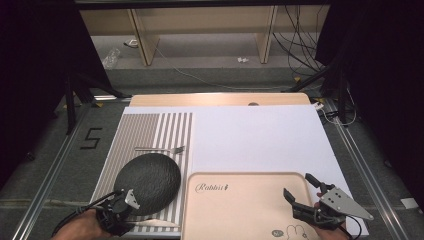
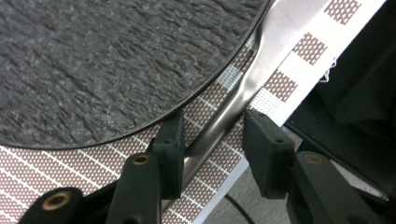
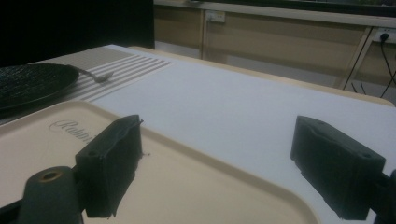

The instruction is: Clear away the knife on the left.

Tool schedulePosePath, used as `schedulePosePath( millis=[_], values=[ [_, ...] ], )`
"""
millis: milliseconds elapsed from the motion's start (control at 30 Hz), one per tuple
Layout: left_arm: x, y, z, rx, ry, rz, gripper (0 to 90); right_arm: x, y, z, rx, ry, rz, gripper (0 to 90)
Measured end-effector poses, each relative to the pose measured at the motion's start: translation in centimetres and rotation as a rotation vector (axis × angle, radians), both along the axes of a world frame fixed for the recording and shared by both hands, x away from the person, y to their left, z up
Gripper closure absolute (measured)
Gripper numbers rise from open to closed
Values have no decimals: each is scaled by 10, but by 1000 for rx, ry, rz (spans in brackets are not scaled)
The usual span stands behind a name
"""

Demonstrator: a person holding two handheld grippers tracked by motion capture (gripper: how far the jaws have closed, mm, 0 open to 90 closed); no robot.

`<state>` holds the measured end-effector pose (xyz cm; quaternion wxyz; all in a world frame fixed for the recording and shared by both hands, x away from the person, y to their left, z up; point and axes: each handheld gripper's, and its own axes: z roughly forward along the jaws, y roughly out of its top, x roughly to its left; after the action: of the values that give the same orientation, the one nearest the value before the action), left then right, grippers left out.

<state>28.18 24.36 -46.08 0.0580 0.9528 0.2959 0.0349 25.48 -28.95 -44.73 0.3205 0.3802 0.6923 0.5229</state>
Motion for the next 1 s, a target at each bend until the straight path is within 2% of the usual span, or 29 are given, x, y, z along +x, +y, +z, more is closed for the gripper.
schedulePosePath(
  millis=[133,333,467,667,867,1000],
  values=[
    [0,-5,0,22,15,-53,676,0,0,0,-1,1,0,174],
    [-1,-6,0,24,16,-111,717,0,0,0,-3,4,-1,175],
    [-3,-8,0,34,18,-142,778,0,0,0,-5,6,0,176],
    [-6,-10,1,49,-1,-164,788,0,1,0,-5,8,3,176],
    [-7,-11,2,71,7,-209,792,1,0,-1,-5,8,3,177],
    [-10,-10,6,51,-1,-222,792,1,0,-1,-11,10,3,177]
  ],
)
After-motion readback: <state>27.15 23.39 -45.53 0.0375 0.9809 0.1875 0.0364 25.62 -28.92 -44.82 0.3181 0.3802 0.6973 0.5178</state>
